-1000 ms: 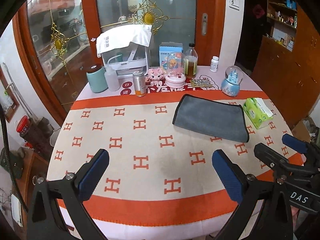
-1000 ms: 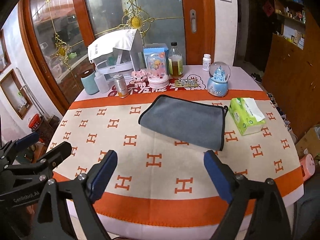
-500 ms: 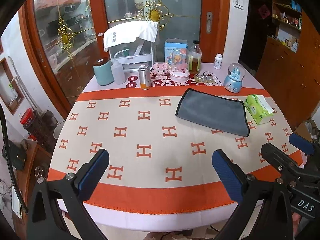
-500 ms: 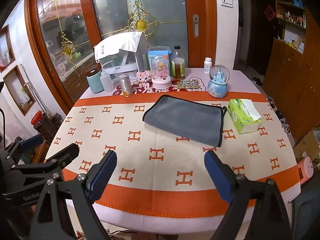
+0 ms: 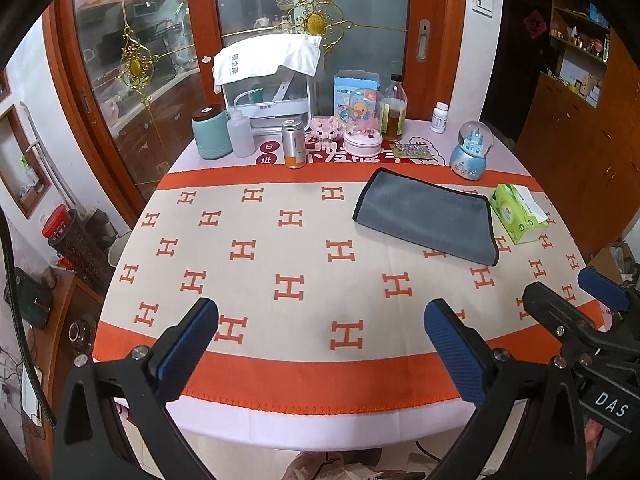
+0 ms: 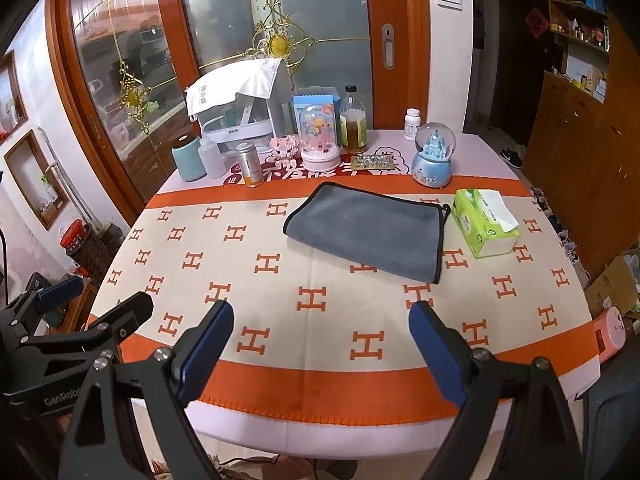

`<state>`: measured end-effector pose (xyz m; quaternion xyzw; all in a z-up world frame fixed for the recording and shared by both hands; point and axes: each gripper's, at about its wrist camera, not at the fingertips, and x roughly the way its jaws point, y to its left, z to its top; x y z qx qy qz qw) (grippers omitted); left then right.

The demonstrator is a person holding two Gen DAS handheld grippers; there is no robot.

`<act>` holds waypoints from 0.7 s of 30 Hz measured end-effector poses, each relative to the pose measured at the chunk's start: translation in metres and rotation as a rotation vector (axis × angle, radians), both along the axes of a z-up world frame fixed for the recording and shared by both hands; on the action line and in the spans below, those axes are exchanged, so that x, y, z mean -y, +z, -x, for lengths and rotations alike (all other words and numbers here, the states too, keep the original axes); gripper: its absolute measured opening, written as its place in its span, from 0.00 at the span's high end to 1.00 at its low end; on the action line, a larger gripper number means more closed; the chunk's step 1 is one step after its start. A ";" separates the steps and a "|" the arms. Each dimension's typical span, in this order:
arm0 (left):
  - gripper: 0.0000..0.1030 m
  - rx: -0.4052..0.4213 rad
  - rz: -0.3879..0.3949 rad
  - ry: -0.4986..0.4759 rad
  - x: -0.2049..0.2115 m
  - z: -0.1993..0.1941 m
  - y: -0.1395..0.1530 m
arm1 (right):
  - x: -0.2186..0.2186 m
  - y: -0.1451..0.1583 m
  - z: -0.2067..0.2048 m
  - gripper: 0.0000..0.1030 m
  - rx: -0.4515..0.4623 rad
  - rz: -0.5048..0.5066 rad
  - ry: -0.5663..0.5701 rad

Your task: Fold towel

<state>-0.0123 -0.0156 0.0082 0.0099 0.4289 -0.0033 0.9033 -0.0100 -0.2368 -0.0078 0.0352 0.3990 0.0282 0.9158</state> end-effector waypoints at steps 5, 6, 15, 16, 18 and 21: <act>0.01 0.000 -0.002 0.003 0.000 0.001 0.000 | -0.001 0.000 0.000 0.13 -0.004 0.003 0.006; 0.01 0.001 -0.004 0.004 0.000 0.002 0.000 | -0.001 0.000 0.000 0.13 -0.004 0.003 0.007; 0.01 -0.007 -0.002 0.011 -0.004 0.003 0.000 | -0.004 -0.001 -0.002 0.13 -0.009 0.005 0.014; 0.01 -0.006 -0.002 0.010 -0.004 0.003 0.000 | -0.004 -0.001 -0.002 0.13 -0.009 0.004 0.013; 0.01 -0.008 -0.001 0.009 -0.004 0.003 0.000 | -0.004 -0.001 -0.002 0.13 -0.010 0.003 0.012; 0.01 -0.009 -0.002 0.009 -0.004 0.002 0.000 | -0.004 -0.001 -0.003 0.13 -0.012 0.003 0.014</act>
